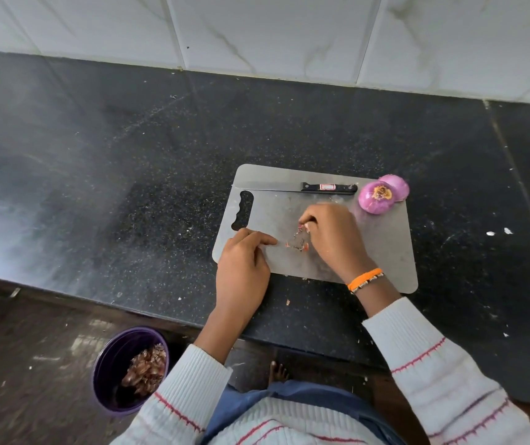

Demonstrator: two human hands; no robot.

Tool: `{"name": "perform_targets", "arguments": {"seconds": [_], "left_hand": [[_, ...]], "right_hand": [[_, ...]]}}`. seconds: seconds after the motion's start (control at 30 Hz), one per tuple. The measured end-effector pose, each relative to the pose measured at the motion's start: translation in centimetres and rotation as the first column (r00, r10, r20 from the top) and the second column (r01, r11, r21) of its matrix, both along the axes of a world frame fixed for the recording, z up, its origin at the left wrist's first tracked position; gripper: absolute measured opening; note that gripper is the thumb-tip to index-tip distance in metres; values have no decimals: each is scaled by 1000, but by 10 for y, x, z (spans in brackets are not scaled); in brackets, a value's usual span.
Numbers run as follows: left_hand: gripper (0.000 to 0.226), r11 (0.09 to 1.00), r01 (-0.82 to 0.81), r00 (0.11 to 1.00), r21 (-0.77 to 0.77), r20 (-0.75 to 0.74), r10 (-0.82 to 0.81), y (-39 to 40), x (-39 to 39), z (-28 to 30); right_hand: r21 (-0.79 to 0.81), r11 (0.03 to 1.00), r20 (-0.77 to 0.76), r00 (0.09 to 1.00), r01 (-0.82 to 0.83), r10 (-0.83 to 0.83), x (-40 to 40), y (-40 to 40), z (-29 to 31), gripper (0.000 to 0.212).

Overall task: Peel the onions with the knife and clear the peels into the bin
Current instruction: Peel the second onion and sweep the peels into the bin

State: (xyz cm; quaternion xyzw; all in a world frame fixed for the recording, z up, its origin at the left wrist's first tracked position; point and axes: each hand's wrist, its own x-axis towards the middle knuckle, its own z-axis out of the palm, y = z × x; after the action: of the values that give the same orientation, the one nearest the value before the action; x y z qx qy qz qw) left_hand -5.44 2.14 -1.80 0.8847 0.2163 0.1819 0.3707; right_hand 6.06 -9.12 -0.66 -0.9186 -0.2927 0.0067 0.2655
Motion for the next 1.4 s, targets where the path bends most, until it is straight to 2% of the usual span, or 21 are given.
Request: {"name": "perform_targets", "arguments": {"seconds": [0.07,0.13,0.4,0.67,0.93,1.0,1.07,1.1,1.17,1.23,1.4], "left_hand": [[34,1000,9,1000,3,-18,-9,-2,0,0],[34,1000,14,1000,0,-28,-14,-2,0,-1],[35,1000,6,999,-19,-43,-7,-2,0,-4],[37,999,41,998,-10,-51,-42,-6,-2,0],[38,997,28,998,-67,-60,-32,-6,-3,4],[38,994,28,998,-106,-46,-33,-5,-5,7],[36,988,19,999,-154,-43,-26,-3,-7,10],[34,985,7,999,-175,-46,-15,-1,-8,11],[29,978,-17,999,-208,-46,8,2,-13,14],[24,964,-48,999,-263,-28,42,7,-20,18],[20,855,-160,977,-493,47,210,32,-53,22]], "right_hand": [[-136,987,81,992,-82,94,-4,4,-2,22],[-207,970,119,980,-131,157,-10,0,-2,18],[-253,960,131,979,-120,156,-43,-14,-7,27],[-274,956,363,909,-108,207,-55,-11,-12,21],[-274,954,356,910,-119,215,-51,-10,-14,27],[-202,975,263,954,-94,146,-45,-10,-16,17],[52,998,19,999,31,-32,-37,-12,-11,12],[200,968,-146,982,151,-123,-35,-13,-7,14],[375,851,-481,862,367,-160,-36,-9,5,15],[452,760,-677,735,467,-49,-45,1,15,17],[514,662,-836,491,546,245,-79,41,37,16]]}}
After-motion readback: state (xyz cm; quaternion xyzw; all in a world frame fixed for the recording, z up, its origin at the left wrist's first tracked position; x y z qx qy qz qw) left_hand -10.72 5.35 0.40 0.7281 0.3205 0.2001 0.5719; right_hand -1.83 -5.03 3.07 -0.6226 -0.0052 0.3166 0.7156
